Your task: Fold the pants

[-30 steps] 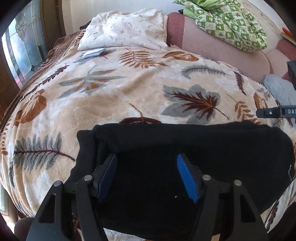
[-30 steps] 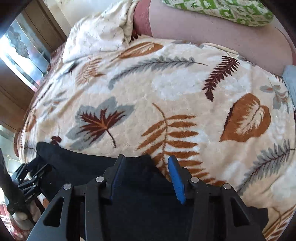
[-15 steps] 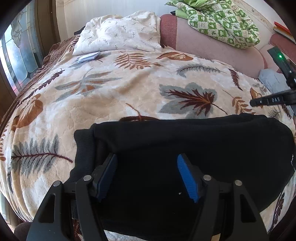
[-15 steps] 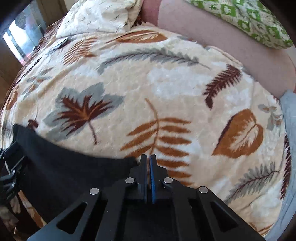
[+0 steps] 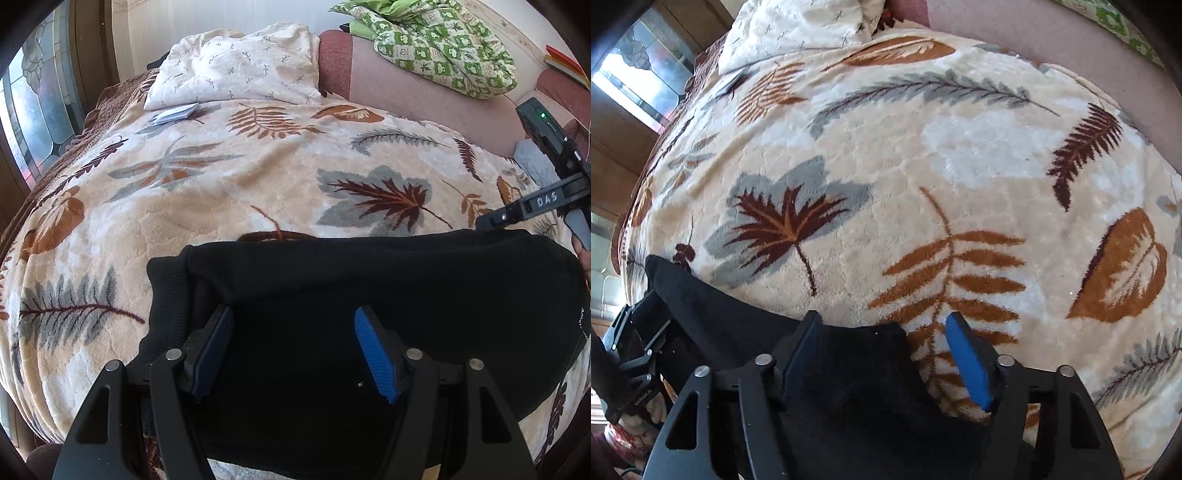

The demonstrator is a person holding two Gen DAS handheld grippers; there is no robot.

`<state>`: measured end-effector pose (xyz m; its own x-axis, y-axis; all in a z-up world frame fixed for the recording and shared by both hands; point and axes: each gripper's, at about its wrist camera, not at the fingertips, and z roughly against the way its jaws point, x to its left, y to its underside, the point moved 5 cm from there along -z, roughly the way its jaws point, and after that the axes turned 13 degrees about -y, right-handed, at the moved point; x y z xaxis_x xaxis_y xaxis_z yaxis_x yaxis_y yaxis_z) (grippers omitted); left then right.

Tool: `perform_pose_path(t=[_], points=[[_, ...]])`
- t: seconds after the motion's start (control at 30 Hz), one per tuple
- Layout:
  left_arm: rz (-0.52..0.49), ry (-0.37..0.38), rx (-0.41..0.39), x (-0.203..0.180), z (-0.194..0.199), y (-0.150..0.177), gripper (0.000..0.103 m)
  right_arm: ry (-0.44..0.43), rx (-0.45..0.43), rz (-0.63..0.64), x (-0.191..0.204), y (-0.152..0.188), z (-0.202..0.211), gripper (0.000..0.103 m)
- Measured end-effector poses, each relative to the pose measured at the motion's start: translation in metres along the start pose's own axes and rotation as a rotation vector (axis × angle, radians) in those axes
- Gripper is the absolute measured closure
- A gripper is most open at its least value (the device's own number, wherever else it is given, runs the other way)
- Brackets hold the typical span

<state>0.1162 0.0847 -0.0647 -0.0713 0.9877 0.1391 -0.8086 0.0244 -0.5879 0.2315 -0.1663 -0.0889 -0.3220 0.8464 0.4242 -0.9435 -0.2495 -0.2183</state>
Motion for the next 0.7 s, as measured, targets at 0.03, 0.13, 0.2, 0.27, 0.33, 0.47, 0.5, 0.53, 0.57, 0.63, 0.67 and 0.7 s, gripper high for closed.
perform_pose_path(t=[0.03,0.13,0.2,0.27,0.33,0.47,0.5,0.53,0.57,0.63,0.67,0.7], points=[[0.002,0.003,0.000,0.000,-0.001,-0.001,0.035,-0.001,0.035,0.011,0.003,0.004,-0.009,0.063],[0.007,0.006,-0.001,0.000,-0.001,0.000,0.035,0.055,0.053,0.085,0.014,0.014,-0.016,0.078],[0.012,0.009,-0.002,0.001,-0.001,0.000,0.035,0.071,0.041,0.085,0.017,0.013,-0.013,0.091],[0.018,0.013,-0.004,0.000,-0.001,0.000,0.035,0.096,0.020,0.101,0.019,0.010,-0.009,0.093],[0.019,0.016,-0.006,0.001,-0.001,0.000,0.035,0.116,-0.013,0.091,0.017,0.002,-0.005,0.094],[0.018,0.015,-0.006,0.003,-0.001,0.001,0.035,0.130,-0.040,0.051,0.007,-0.015,-0.006,0.094],[0.019,0.014,-0.006,0.002,-0.001,0.001,0.035,0.144,-0.038,0.050,0.004,-0.017,-0.007,0.103],[0.021,0.015,-0.006,0.002,-0.001,0.001,0.035,0.181,-0.039,0.051,0.000,-0.020,-0.010,0.103],[0.021,0.017,-0.006,0.002,-0.001,0.001,0.035,0.216,-0.046,0.037,-0.006,-0.025,-0.012,0.103],[0.022,0.018,-0.005,0.003,-0.001,0.001,0.035,0.237,-0.079,-0.015,-0.018,-0.035,-0.009,0.102],[0.023,0.021,-0.005,0.003,0.000,0.001,0.035,0.229,-0.102,-0.040,-0.021,-0.038,-0.005,0.101],[0.028,0.030,-0.005,0.003,0.001,0.000,0.035,0.208,-0.128,-0.059,-0.023,-0.038,0.002,0.101]])
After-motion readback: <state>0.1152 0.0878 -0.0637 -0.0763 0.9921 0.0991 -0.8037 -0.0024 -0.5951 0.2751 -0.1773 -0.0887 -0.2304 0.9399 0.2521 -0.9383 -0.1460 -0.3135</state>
